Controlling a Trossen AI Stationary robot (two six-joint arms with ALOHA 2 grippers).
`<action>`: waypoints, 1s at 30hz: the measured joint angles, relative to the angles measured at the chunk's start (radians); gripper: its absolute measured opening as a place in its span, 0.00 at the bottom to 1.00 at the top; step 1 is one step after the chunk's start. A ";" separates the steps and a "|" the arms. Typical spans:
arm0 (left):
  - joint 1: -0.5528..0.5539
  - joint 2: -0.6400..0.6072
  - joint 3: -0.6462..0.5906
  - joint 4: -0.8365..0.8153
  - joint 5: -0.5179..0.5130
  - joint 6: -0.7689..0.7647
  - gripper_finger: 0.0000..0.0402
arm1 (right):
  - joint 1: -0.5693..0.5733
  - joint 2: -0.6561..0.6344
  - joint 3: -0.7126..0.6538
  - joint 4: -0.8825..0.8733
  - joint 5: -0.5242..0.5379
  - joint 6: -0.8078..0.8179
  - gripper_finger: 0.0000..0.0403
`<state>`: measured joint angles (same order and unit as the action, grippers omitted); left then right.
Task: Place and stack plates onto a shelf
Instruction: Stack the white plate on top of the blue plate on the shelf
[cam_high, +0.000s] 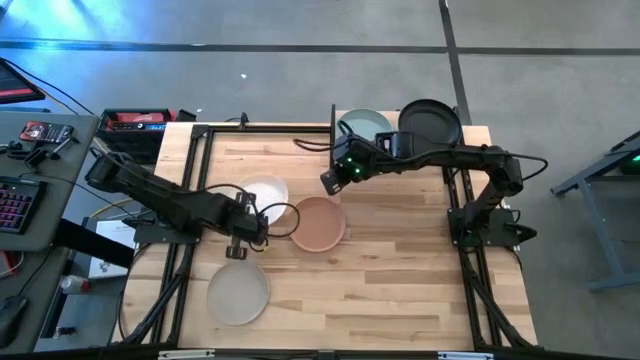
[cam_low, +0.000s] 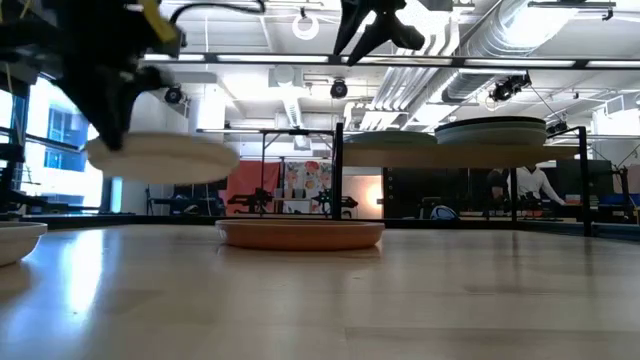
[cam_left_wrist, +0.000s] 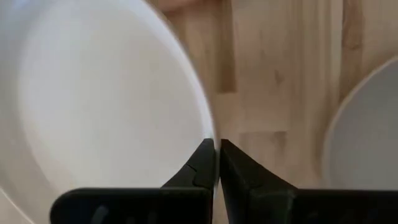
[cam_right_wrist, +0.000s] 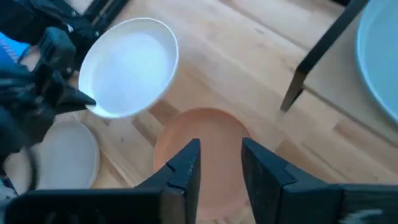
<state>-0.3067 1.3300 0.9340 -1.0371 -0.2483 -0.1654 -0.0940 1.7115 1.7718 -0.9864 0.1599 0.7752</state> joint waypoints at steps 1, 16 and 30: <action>0.002 0.000 0.022 -0.017 -0.022 0.039 0.00 | -0.005 0.000 0.000 0.009 0.012 -0.007 0.26; 0.077 0.000 0.216 -0.034 -0.264 0.688 0.00 | -0.083 0.000 0.000 0.123 0.004 0.033 0.36; 0.131 0.000 0.221 0.147 -0.357 0.894 0.00 | -0.083 0.000 0.000 0.099 -0.012 0.028 0.36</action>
<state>-0.1757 1.3300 1.1545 -0.8899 -0.6056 0.7288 -0.1772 1.7119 1.7718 -0.8879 0.1474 0.8032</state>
